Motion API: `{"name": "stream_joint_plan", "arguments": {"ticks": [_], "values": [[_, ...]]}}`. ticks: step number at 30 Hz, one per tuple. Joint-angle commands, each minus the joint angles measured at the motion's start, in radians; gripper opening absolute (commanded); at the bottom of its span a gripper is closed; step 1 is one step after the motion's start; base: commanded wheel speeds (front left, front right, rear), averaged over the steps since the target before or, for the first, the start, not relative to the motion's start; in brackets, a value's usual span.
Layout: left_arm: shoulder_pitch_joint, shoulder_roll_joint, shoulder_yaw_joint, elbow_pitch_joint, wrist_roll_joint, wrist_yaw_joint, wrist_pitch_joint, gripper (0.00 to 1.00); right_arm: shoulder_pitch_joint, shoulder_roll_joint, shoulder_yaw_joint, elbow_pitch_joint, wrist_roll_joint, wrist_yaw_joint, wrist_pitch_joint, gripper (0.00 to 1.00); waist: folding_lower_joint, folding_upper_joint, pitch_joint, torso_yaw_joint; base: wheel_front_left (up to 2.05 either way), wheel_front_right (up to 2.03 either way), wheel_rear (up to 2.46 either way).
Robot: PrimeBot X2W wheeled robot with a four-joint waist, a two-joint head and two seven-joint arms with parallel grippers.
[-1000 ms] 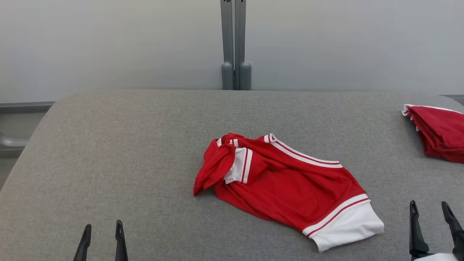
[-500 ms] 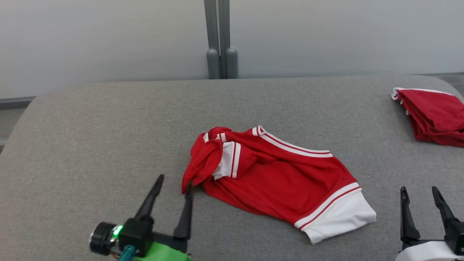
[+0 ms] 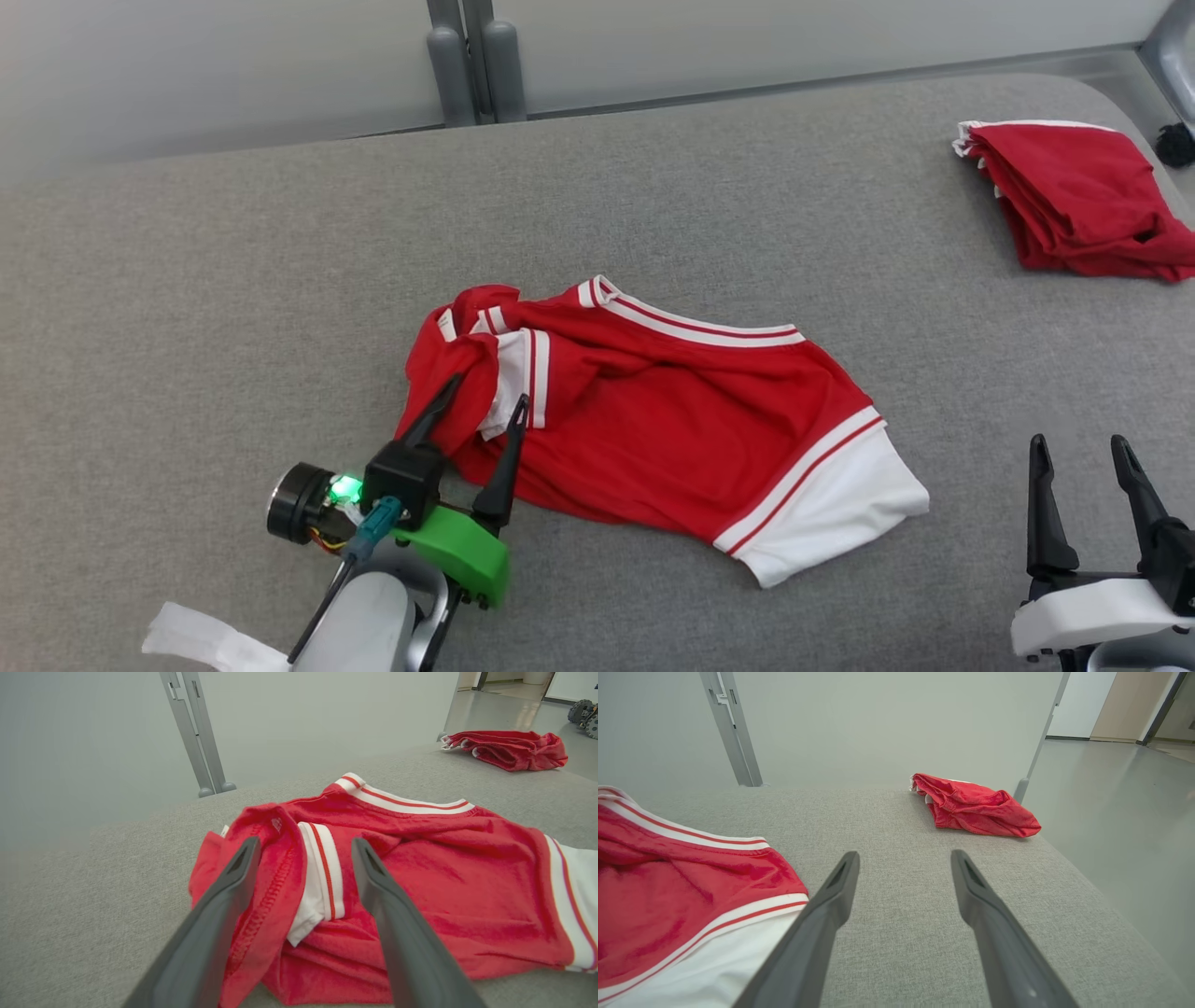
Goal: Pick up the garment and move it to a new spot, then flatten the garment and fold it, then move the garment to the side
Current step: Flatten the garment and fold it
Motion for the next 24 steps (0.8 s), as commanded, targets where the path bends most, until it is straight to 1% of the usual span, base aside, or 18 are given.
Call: {"name": "stream_joint_plan", "arguments": {"ticks": [1,5,9,10,11,12,13,17,20,24], "values": [[-0.025,0.011,0.009,0.017,0.009,0.01,0.0,1.0,-0.015,-0.002,0.0,0.003,0.006,-0.001,-0.003,1.0,0.0,0.0,0.034,-0.032,0.0,0.0,0.0],[-0.051,0.022,0.037,0.061,0.008,0.034,0.0,1.0,-0.023,-0.002,-0.002,0.007,0.009,-0.001,-0.003,1.0,0.0,0.0,0.04,-0.034,0.0,0.0,0.0],[-0.066,0.025,0.05,0.1,-0.002,0.035,0.0,1.0,-0.033,-0.002,0.0,0.012,0.009,-0.001,-0.003,1.0,0.0,0.0,0.04,-0.028,0.0,0.0,0.0],[-0.07,0.026,0.052,0.11,-0.004,0.035,0.0,0.82,-0.034,-0.002,0.001,0.013,0.008,-0.001,-0.003,1.0,0.0,0.0,0.039,-0.026,0.0,0.0,0.0],[-0.072,0.025,0.054,0.119,-0.009,0.033,0.0,0.5,-0.034,-0.002,0.001,0.014,0.007,-0.001,-0.003,1.0,0.0,0.0,0.039,-0.025,0.0,0.0,0.0],[-0.076,0.024,0.057,0.127,-0.011,0.03,0.0,0.37,-0.036,-0.002,0.002,0.014,0.006,-0.001,-0.003,1.0,0.0,0.0,0.038,-0.024,0.0,0.0,0.0],[-0.08,0.024,0.057,0.13,-0.013,0.029,0.0,0.0,-0.037,-0.002,0.002,0.014,0.006,-0.001,-0.003,1.0,0.0,0.0,0.036,-0.023,0.0,0.0,0.0],[-0.077,0.017,0.08,0.121,-0.052,0.023,0.0,0.0,-0.029,-0.002,-0.001,0.017,0.004,-0.001,-0.003,1.0,0.0,0.0,0.022,-0.016,0.0,0.0,0.0],[-0.058,0.013,0.111,0.1,-0.103,0.017,0.0,0.0,-0.014,-0.002,-0.003,0.019,0.005,-0.001,-0.003,1.0,0.0,0.0,0.009,-0.011,0.0,0.0,0.0],[-0.025,0.007,0.156,0.039,-0.203,0.006,0.0,0.0,0.005,-0.002,-0.012,0.02,0.013,-0.001,-0.003,1.0,0.0,0.0,-0.013,0.003,0.0,0.0,0.0]]}}
